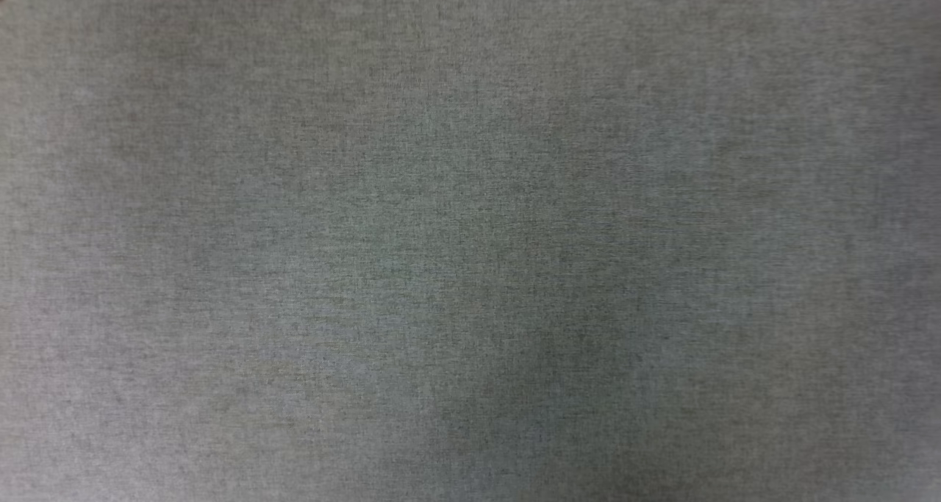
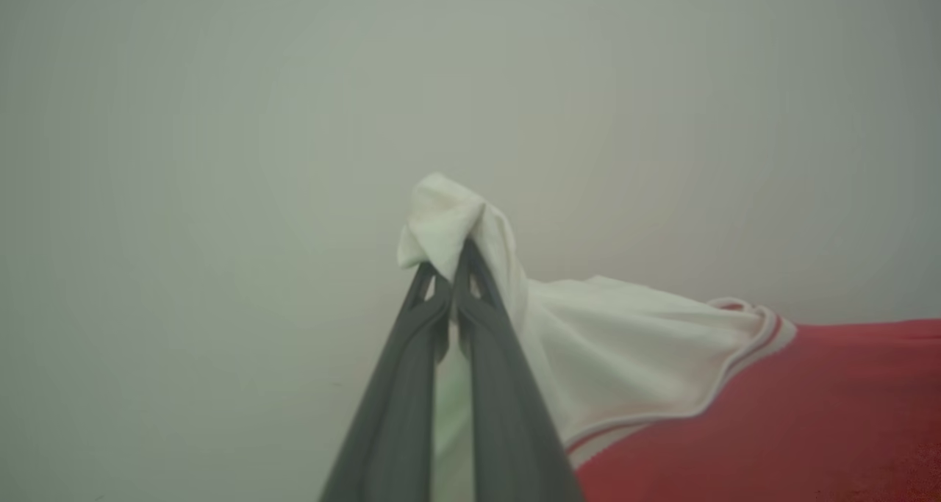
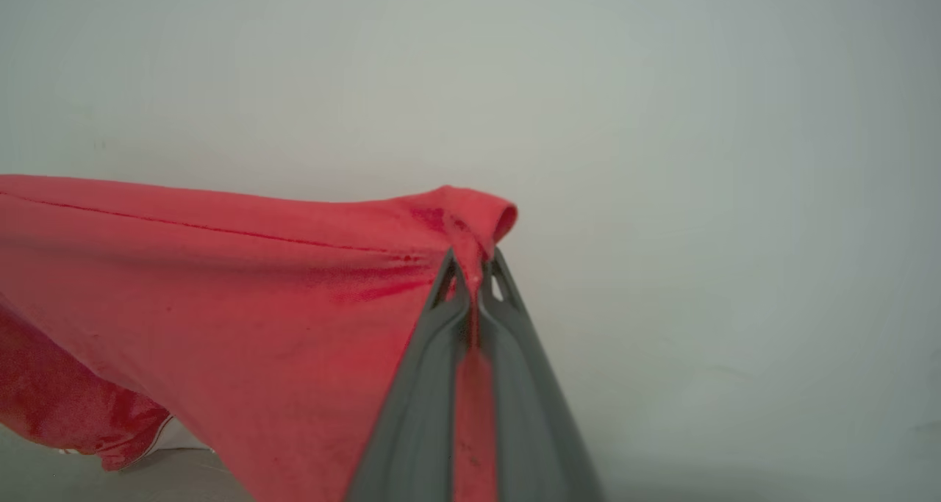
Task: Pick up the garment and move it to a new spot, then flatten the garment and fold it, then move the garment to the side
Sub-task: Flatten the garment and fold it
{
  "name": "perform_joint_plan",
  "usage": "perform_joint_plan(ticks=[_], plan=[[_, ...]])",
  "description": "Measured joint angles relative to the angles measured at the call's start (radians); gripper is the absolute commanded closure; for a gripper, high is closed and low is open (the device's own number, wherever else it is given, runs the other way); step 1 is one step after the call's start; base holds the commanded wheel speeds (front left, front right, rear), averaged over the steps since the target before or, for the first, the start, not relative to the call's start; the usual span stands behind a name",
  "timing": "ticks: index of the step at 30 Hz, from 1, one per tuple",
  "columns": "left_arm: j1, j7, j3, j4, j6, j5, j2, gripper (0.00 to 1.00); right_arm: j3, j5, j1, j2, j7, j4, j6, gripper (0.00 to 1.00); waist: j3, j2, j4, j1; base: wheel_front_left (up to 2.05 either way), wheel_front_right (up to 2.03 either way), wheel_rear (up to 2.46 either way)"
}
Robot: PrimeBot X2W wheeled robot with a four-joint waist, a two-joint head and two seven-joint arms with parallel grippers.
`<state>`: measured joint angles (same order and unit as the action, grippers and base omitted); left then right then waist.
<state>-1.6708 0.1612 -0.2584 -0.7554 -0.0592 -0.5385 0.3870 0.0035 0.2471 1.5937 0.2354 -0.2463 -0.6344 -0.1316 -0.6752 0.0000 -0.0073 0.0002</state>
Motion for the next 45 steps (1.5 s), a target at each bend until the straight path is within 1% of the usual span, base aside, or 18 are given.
perform_joint_plan(ticks=[4,8,11,14,16,21,25,29,30,32,35,40,45], plan=[[0.057,0.009,0.003,-0.045,-0.011,-0.032,-0.026,1.0,0.035,0.026,-0.006,-0.004,0.023,-0.066,0.0,1.0,-0.018,0.0,0.011,0.0,0.0,0.0,0.0],[0.128,0.025,0.01,-0.091,-0.027,-0.068,-0.049,1.0,0.08,0.06,-0.049,0.0,0.044,-0.14,0.0,1.0,-0.001,0.0,0.017,0.0,0.0,0.0,0.0],[0.208,0.041,0.014,-0.125,-0.046,-0.101,-0.061,1.0,0.128,0.098,-0.113,0.006,0.059,-0.188,0.0,1.0,0.031,0.0,0.02,-0.0001,0.0,0.0,0.0],[0.315,0.049,0.011,-0.156,-0.06,-0.128,-0.056,1.0,0.184,0.148,-0.223,0.007,0.081,-0.21,0.0,1.0,0.081,0.0,0.021,-0.0001,0.0,0.0,0.0],[0.396,0.055,0.007,-0.163,-0.065,-0.153,-0.053,1.0,0.219,0.189,-0.299,0.009,0.096,-0.204,0.0,1.0,0.121,0.0,0.02,-0.0002,0.0,0.0,0.0],[0.646,0.07,-0.019,-0.15,-0.07,-0.193,-0.056,1.0,0.302,0.263,-0.536,0.042,0.144,-0.149,0.0,1.0,0.239,0.0,0.022,-0.0003,0.0,0.0,0.0],[0.86,0.08,-0.025,-0.096,-0.072,-0.232,-0.049,1.0,0.347,0.314,-0.736,0.061,0.149,-0.097,0.0,1.0,0.343,0.0,0.025,-0.0003,0.0,0.0,0.0],[1.059,0.075,-0.029,-0.021,-0.071,-0.249,-0.03,1.0,0.379,0.346,-0.909,0.085,0.126,-0.035,0.0,1.0,0.445,0.0,0.027,-0.0004,0.0,0.0,0.0],[1.107,0.068,-0.029,0.001,-0.066,-0.254,-0.023,1.0,0.385,0.35,-0.949,0.089,0.125,-0.012,0.0,1.0,0.469,0.0,0.027,-0.0004,0.0,0.0,0.0],[1.204,0.061,-0.028,0.056,-0.043,-0.259,-0.009,1.0,0.384,0.362,-1.027,0.102,0.112,0.024,0.0,1.0,0.516,0.0,0.026,-0.0005,0.0,0.0,0.0],[1.341,0.04,-0.02,0.164,0.005,-0.278,0.005,1.0,0.353,0.374,-1.158,0.121,0.095,0.077,0.0,1.0,0.58,0.0,0.027,-0.0006,0.0,0.0,0.0],[1.571,-0.027,-0.002,0.403,0.109,-0.309,0.031,1.0,0.265,0.351,-1.366,0.123,0.066,0.202,0.0,1.0,0.66,0.0,0.036,-0.0007,0.0,0.0,0.0],[1.755,-0.097,0.022,0.645,0.224,-0.338,0.063,1.0,0.157,0.302,-1.556,0.072,0.011,0.344,0.0,1.0,0.691,0.0,0.044,-0.0007,0.0,0.0,0.0]])
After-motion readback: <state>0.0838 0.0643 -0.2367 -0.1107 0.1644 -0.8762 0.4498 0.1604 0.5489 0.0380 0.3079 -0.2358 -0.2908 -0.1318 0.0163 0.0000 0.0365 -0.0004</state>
